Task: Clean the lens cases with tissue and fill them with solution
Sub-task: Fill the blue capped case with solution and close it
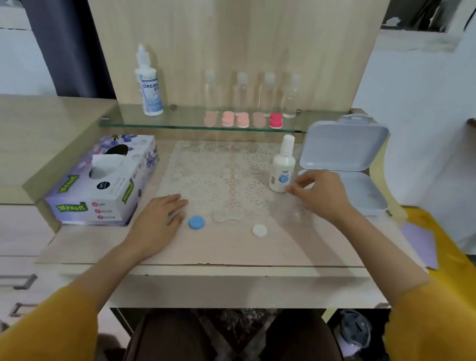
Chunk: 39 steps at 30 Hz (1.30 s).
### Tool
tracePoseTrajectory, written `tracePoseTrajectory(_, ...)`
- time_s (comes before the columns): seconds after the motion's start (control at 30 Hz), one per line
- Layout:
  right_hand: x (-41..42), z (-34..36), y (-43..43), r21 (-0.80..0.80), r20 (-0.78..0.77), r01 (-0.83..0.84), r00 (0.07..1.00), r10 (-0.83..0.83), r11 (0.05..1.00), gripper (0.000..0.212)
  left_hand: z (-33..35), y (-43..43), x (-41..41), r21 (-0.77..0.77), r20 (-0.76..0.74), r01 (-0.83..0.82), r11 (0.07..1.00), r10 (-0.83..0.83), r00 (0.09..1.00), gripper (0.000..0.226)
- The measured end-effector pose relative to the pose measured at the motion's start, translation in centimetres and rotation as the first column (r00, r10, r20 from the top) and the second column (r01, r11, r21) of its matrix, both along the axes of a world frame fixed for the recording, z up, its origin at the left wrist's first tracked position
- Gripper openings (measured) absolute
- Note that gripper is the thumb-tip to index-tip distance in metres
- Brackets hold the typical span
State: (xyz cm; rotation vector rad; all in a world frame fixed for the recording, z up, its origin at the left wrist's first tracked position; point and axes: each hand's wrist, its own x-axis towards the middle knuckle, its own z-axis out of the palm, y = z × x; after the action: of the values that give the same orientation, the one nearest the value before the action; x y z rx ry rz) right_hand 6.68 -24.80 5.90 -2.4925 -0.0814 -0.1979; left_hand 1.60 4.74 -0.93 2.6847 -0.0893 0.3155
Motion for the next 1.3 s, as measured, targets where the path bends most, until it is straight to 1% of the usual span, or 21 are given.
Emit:
tracePoseTrajectory(0.13, 2.1, 0.4, 0.7, 0.161, -0.045, 0.101, 0.994, -0.095, 0.982, 0.049, -0.2, 0.1, 0.0, -0.005, 0.015, 0.006, 1.000, -0.005, 1.000, 0.036)
tracePoseTrajectory(0.23, 3.1, 0.3, 1.8, 0.164, -0.057, 0.117, 0.992, -0.109, 0.979, 0.046, -0.3, 0.1, 0.0, -0.024, 0.023, 0.006, 1.000, -0.006, 1.000, 0.036)
tracePoseTrajectory(0.4, 4.1, -0.5, 2.9, 0.234, 0.017, 0.154, 0.987, -0.162, 0.960, 0.046, -0.3, 0.0, -0.1, -0.036, 0.014, 0.003, 0.999, -0.002, 1.000, 0.037)
tracePoseTrajectory(0.53, 4.3, -0.8, 2.9, 0.249, 0.040, 0.161, 0.984, -0.176, 0.955, 0.042, -0.4, 0.1, -0.1, -0.052, 0.007, -0.001, 0.999, 0.002, 1.000, 0.037)
tracePoseTrajectory(0.63, 3.6, -0.9, 2.8, 0.258, 0.073, 0.131, 0.985, -0.155, 0.957, 0.043, -0.5, 0.2, 0.0, -0.058, 0.007, -0.003, 0.998, 0.003, 1.000, 0.037)
tracePoseTrajectory(0.8, 1.6, -0.9, 3.0, 0.236, 0.112, 0.042, 0.991, -0.070, 0.971, 0.041, -0.6, 0.4, 0.2, -0.085, 0.013, 0.001, 0.996, 0.000, 1.000, 0.036)
tracePoseTrajectory(0.93, 0.3, -1.3, 3.2, 0.210, 0.118, -0.014, 0.993, -0.011, 0.978, 0.039, 0.0, 0.4, 0.4, -0.165, -0.011, -0.011, 0.986, 0.009, 1.000, 0.034)
tracePoseTrajectory(1.03, -0.4, -1.6, 3.4, 0.200, 0.114, -0.049, 0.993, 0.026, 0.979, 0.038, 2.0, -0.7, 0.6, -0.282, -0.023, -0.020, 0.959, 0.014, 1.000, 0.033)
tracePoseTrajectory(1.07, -0.5, -1.7, 3.4, 0.206, 0.114, -0.056, 0.993, 0.033, 0.977, 0.038, 3.0, -1.3, 0.9, -0.301, 0.006, 0.000, 0.954, 0.001, 1.000, 0.032)
tracePoseTrajectory(1.13, -0.8, -1.9, 3.5, 0.224, 0.120, -0.066, 0.992, 0.039, 0.972, 0.037, 5.0, -3.1, 1.5, -0.308, 0.085, 0.092, 0.947, -0.069, 0.994, 0.030)
tracePoseTrajectory(1.23, -0.9, -2.2, 3.6, 0.263, 0.122, -0.070, 0.992, 0.039, 0.962, 0.038, 8.1, -6.4, 2.6, -0.313, 0.148, 0.273, 0.910, -0.237, 0.960, 0.031)
tracePoseTrajectory(1.3, -0.8, -2.5, 3.6, 0.307, 0.111, -0.068, 0.993, 0.035, 0.949, 0.039, 10.1, -8.4, 3.3, -0.302, 0.162, 0.397, 0.867, -0.364, 0.917, 0.033)
